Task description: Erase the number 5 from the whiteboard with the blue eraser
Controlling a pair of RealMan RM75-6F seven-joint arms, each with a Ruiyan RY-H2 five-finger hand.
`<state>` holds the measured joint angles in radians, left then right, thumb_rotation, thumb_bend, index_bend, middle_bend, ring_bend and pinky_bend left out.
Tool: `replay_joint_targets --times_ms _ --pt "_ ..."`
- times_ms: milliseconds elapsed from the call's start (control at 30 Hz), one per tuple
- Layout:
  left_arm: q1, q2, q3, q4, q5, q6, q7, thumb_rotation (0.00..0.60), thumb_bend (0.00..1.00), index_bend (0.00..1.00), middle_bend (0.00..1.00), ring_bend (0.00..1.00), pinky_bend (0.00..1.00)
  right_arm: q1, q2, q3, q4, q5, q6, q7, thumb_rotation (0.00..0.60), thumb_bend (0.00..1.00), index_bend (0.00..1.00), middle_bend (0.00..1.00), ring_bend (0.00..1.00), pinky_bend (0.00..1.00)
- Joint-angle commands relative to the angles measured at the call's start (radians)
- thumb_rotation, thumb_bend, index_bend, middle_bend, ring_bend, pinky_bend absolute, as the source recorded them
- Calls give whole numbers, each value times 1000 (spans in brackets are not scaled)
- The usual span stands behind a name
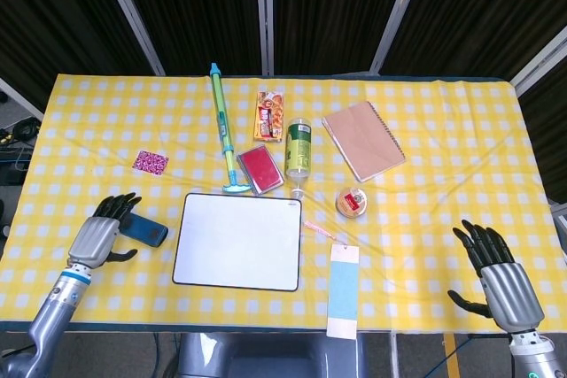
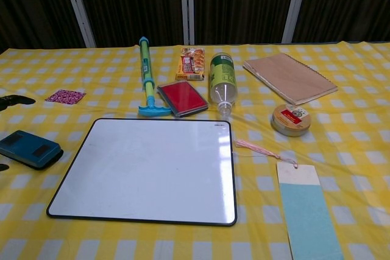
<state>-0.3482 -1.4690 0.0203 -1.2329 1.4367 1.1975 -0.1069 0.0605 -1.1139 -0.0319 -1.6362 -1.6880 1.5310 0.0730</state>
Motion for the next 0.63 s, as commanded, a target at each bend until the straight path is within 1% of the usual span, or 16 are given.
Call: replay_joint_targets --times_ms 33,167,333,467,633 --pt "54 53 4 -80 9 89 8 600 182 16 0 0 0 -2 1 3 0 0 6 3 600 42 0 0 0 0" --pt "103 89 17 -130 32 172 33 600 175 9 0 0 0 -4 3 5 -1 -1 15 7 600 42 0 0 0 0" --pt "194 153 65 -182 101 319 111 600 167 2 0 0 0 -8 1 10 3 -7 33 6 600 41 0 0 0 0" --pt "237 176 88 -201 130 370 141 600 163 1 0 0 0 -11 -1 14 7 -17 53 14 600 38 0 0 0 0" --pt "257 194 84 -224 156 403 155 600 161 0 0 0 0 -17 1 14 17 -32 76 36 600 39 0 0 0 0"
